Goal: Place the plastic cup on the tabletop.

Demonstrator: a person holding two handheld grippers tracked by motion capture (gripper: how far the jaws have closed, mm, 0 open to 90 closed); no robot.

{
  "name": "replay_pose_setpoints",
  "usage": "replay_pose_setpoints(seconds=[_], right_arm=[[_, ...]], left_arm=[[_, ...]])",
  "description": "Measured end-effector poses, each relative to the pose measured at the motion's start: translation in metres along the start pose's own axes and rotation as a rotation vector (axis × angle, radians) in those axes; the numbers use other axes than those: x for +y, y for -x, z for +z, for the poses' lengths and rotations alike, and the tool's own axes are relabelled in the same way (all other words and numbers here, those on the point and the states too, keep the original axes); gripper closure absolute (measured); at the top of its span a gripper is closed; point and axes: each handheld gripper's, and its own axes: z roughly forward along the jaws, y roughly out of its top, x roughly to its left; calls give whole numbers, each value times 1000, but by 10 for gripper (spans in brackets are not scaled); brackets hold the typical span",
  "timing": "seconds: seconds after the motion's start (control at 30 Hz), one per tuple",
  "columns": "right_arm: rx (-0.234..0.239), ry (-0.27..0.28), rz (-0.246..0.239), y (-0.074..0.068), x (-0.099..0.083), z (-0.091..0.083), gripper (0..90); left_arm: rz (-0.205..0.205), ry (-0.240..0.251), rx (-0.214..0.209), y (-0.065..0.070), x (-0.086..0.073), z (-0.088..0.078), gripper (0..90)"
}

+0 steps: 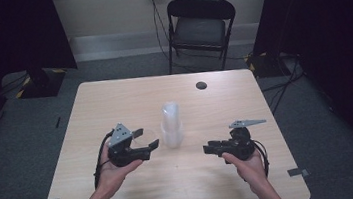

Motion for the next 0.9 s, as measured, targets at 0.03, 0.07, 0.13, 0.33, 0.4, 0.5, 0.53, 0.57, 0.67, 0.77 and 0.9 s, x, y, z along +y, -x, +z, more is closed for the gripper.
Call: replay_pose_setpoints(seconds=[0.03,0.07,0.13,0.33,0.4,0.5,0.53,0.57,0.67,0.77,0.9], right_arm=[[-7,3,-3,0,0,0,606],[-15,6,-6,1,-1,0,604],[-30,7,-17,0,-1,0,603],[-59,6,-29,1,-3,0,599],[-61,12,-28,1,-4,0,597],[-61,10,-30,1,-4,1,596],[-60,6,-31,1,-5,1,596],[-60,3,-33,1,-5,2,596],[-55,-1,-37,0,-6,3,593],[-54,-9,-38,1,-6,5,588],[-57,-8,-38,2,-5,6,587]], left_arm=[[-6,8,6,-3,1,-2,271],[-7,12,11,-5,1,-3,271],[-6,19,29,-8,2,-5,272],[0,34,64,-16,4,-7,274],[-17,49,72,-21,5,-5,276],[-26,62,97,-26,4,-2,278],[-31,61,105,-28,4,0,278],[-42,61,107,-30,4,0,279],[-45,78,121,-36,2,4,279],[-54,86,138,-43,1,9,280],[-47,68,168,-53,4,15,279]])
